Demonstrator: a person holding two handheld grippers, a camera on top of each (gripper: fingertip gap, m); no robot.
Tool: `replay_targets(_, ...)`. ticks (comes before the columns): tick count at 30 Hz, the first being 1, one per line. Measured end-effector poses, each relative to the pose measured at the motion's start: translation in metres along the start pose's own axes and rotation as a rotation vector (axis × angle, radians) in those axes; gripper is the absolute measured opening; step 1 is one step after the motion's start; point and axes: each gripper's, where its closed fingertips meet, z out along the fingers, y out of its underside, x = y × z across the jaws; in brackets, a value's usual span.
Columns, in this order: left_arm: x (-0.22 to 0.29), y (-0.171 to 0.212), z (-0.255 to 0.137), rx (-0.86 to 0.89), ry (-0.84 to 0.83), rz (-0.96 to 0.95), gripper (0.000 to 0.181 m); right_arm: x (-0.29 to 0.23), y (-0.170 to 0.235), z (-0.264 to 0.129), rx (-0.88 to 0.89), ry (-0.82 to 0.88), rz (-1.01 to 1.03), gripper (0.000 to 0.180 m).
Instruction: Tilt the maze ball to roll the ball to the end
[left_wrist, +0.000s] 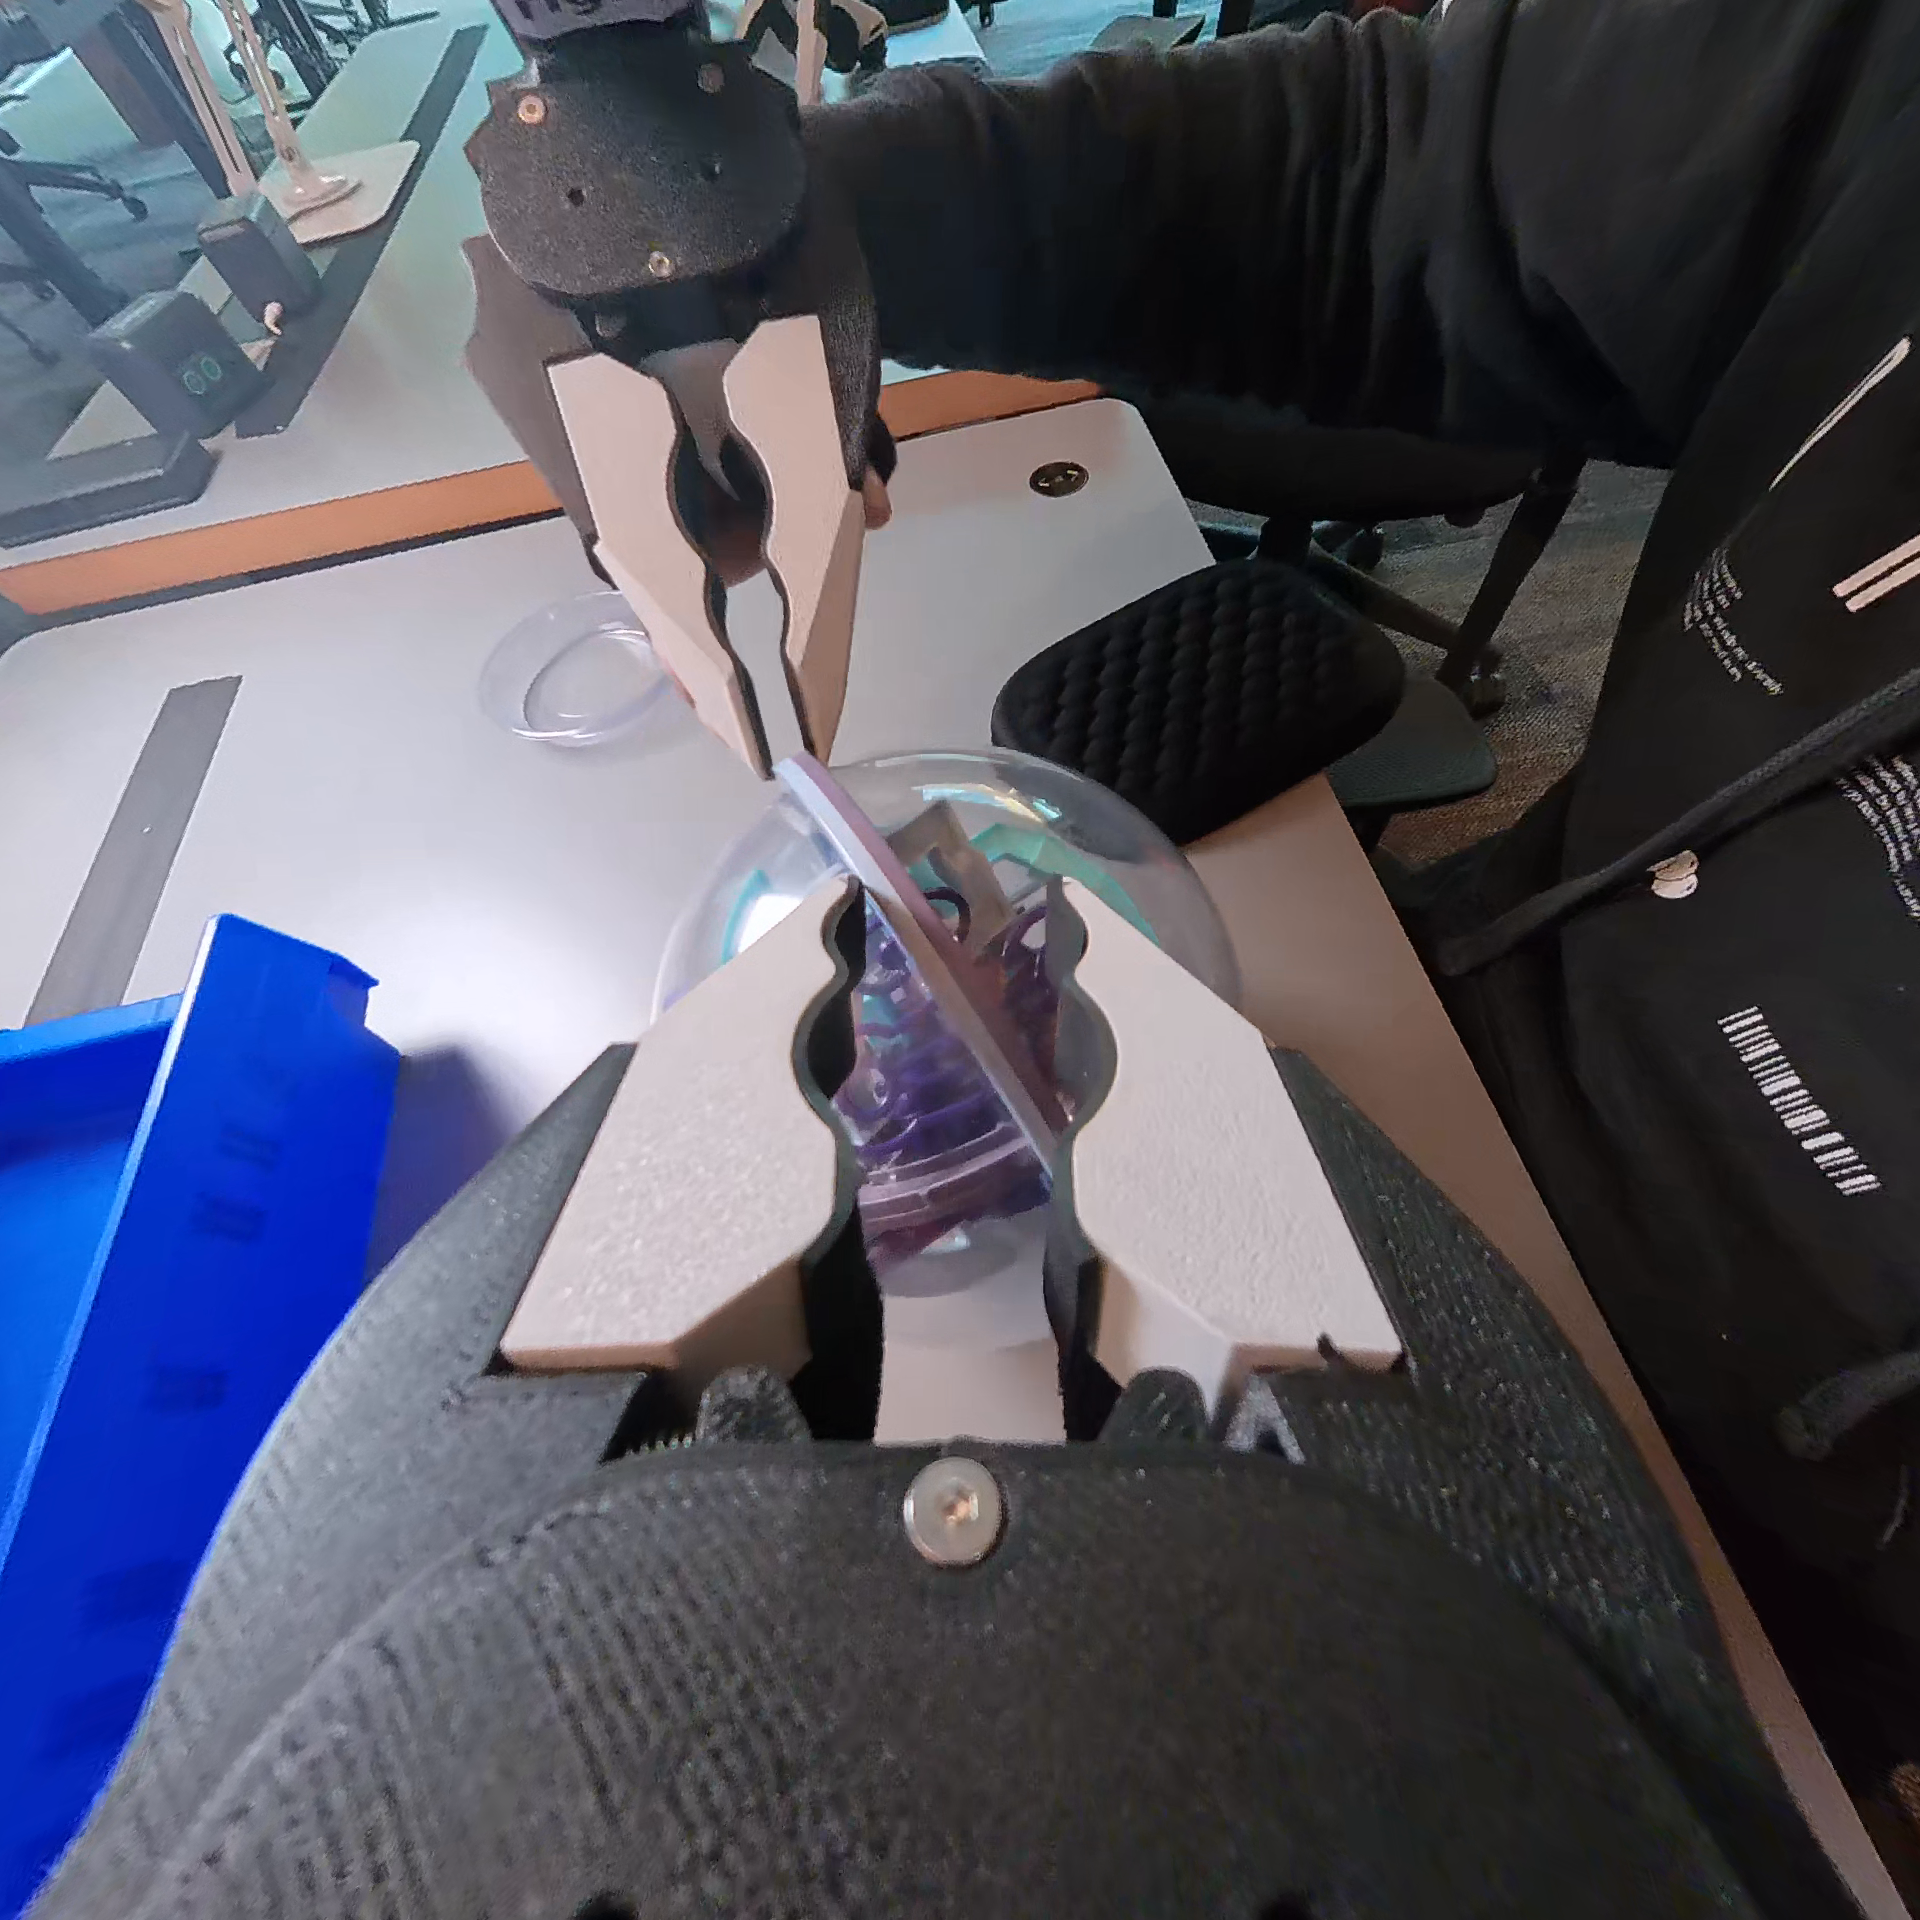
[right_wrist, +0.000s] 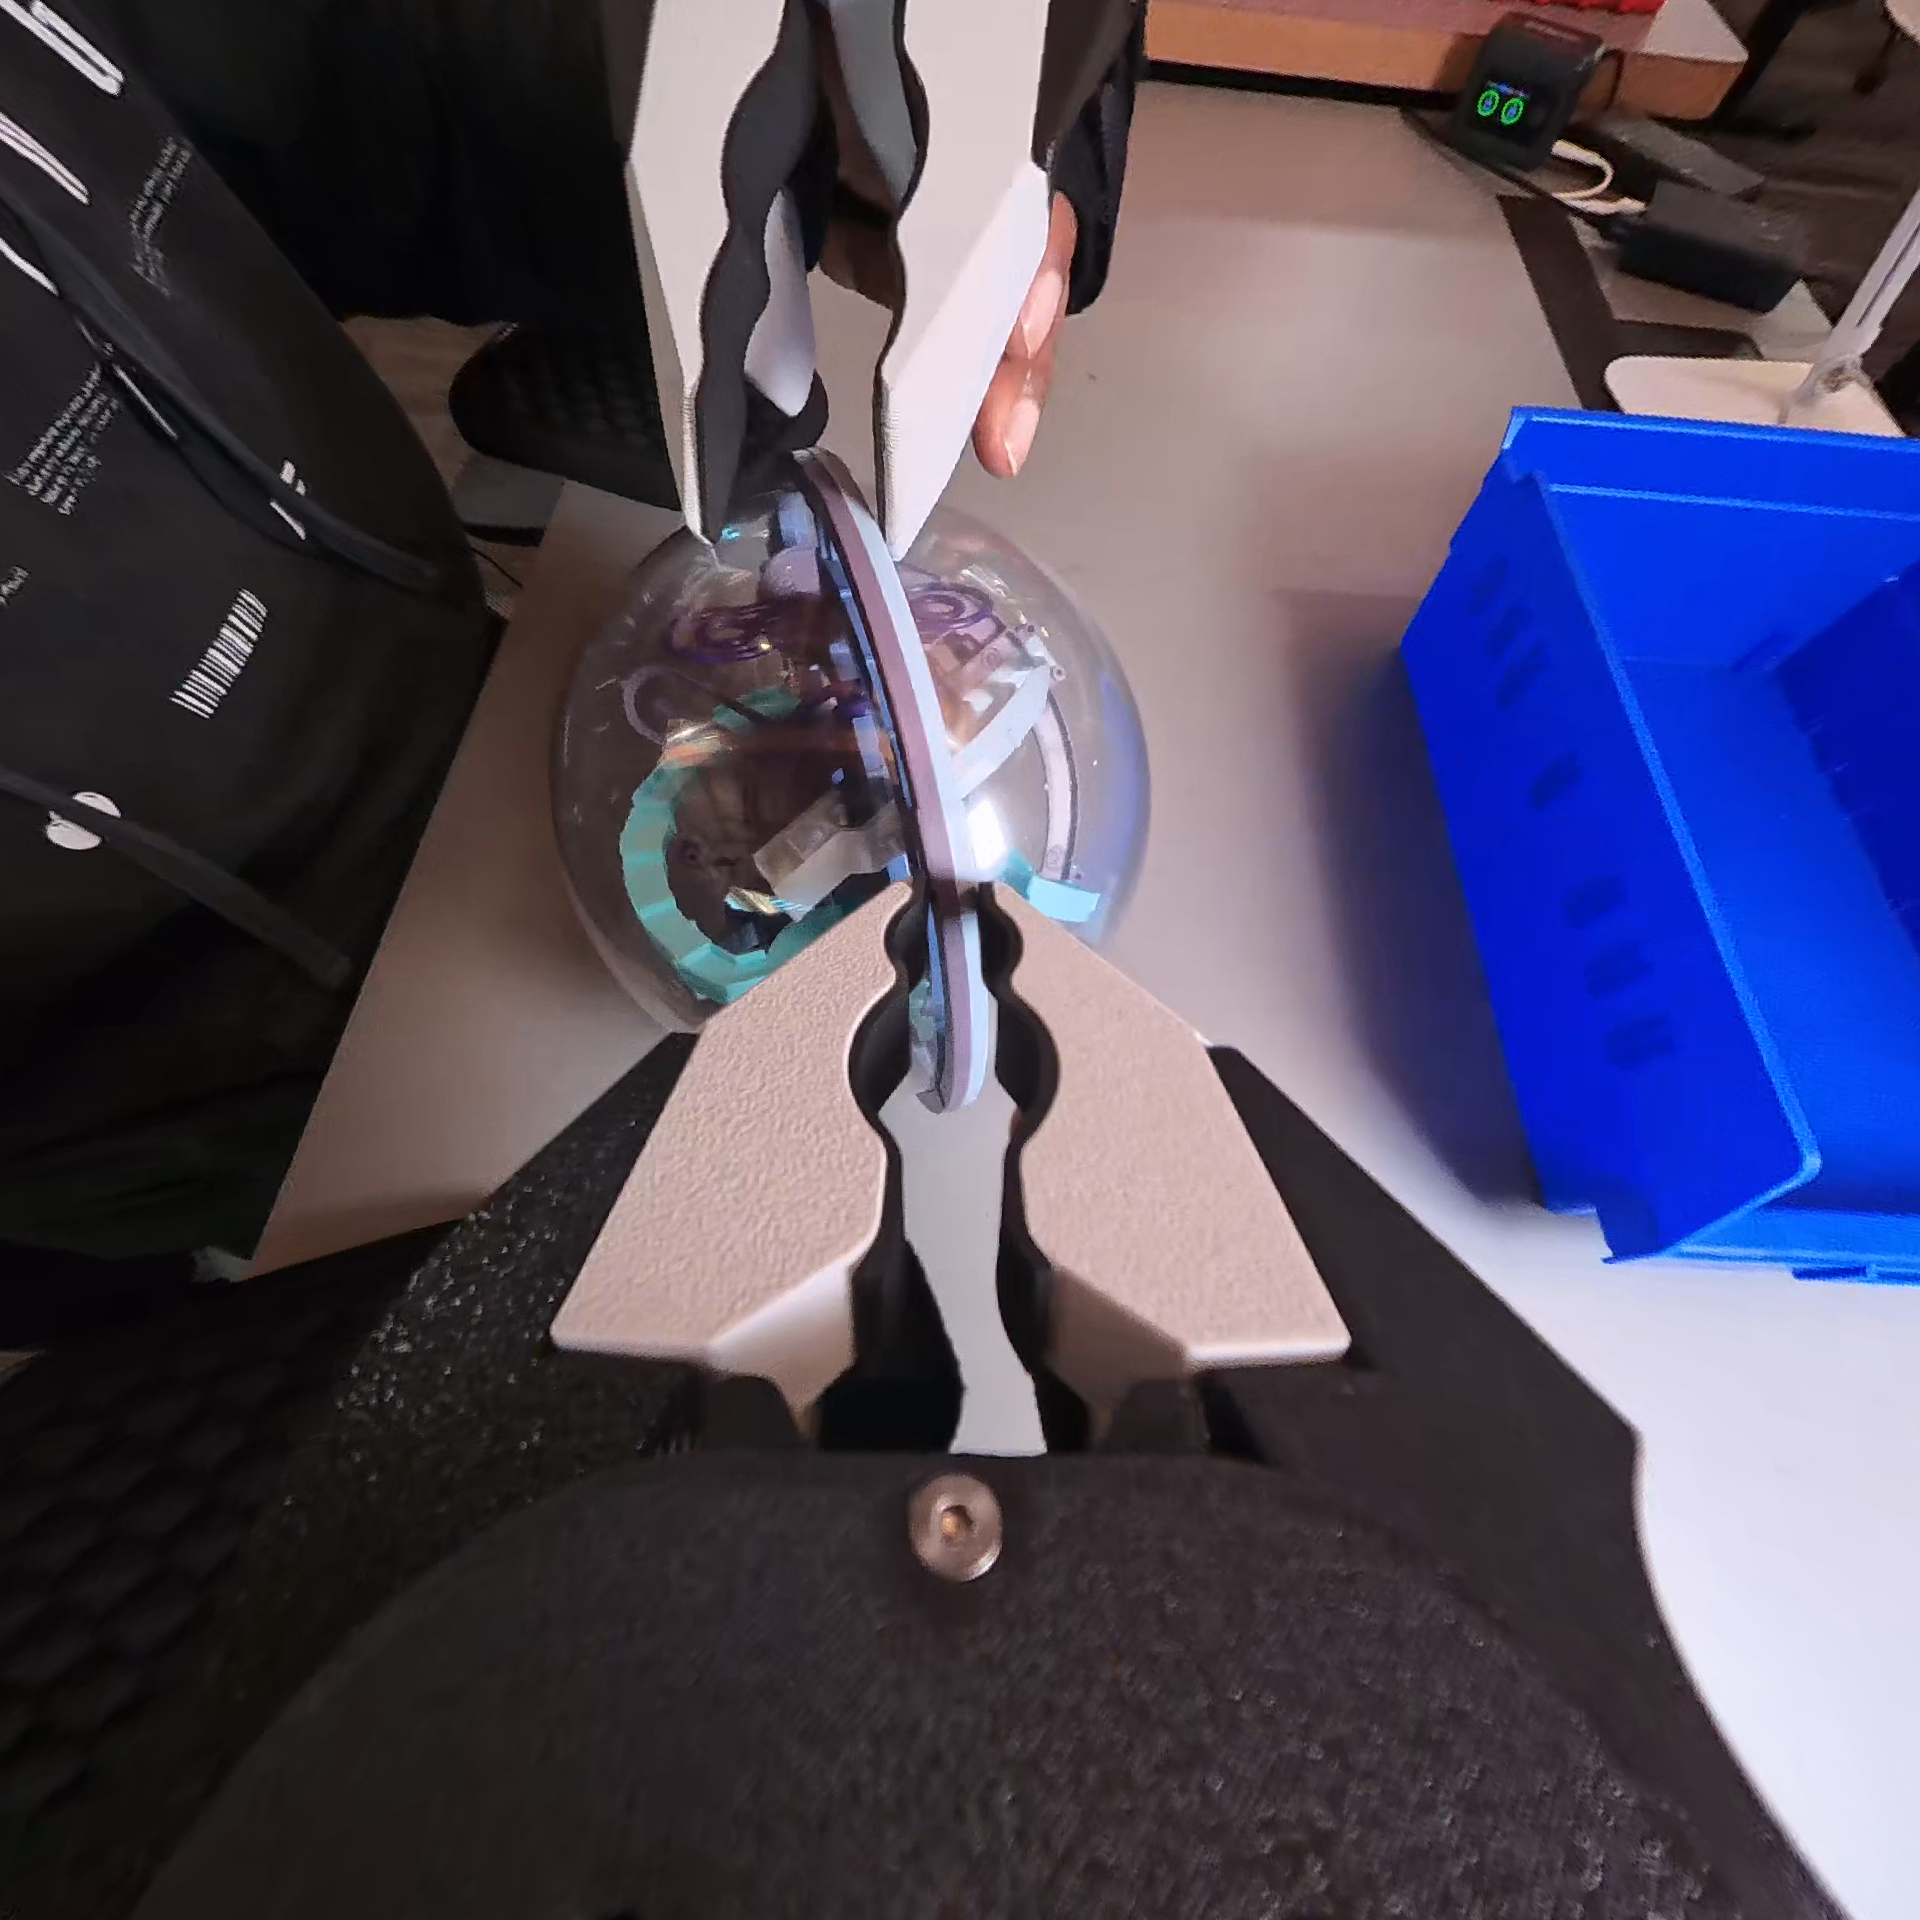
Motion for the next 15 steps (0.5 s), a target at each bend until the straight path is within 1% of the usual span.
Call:
replay_targets(4, 0.0, 0.0, 0.0, 0.01, -0.015, -0.002, 0.034, 0.001, -0.001, 0.001, 0.002, 0.023, -0.032, 0.006)
replay_targets(7, 0.003, -0.003, -0.008, 0.058, -0.033, -0.003, 0.05, 0.001, -0.003, 0.003, 0.014, 0.041, -0.052, 0.006)
replay_targets(9, 0.006, -0.004, -0.023, 0.139, -0.052, -0.012, 0.054, 0.001, -0.003, 0.003, 0.025, 0.047, -0.059, 0.006)
replay_targets(12, 0.01, 0.022, -0.043, 0.202, -0.086, -0.032, 0.05, 0.003, -0.001, 0.002, 0.036, 0.064, -0.063, 0.006)
replay_targets(15, 0.005, 0.065, -0.051, 0.229, -0.133, -0.095, 0.045, 0.001, 0.001, 0.002, 0.055, 0.071, -0.064, 0.006)
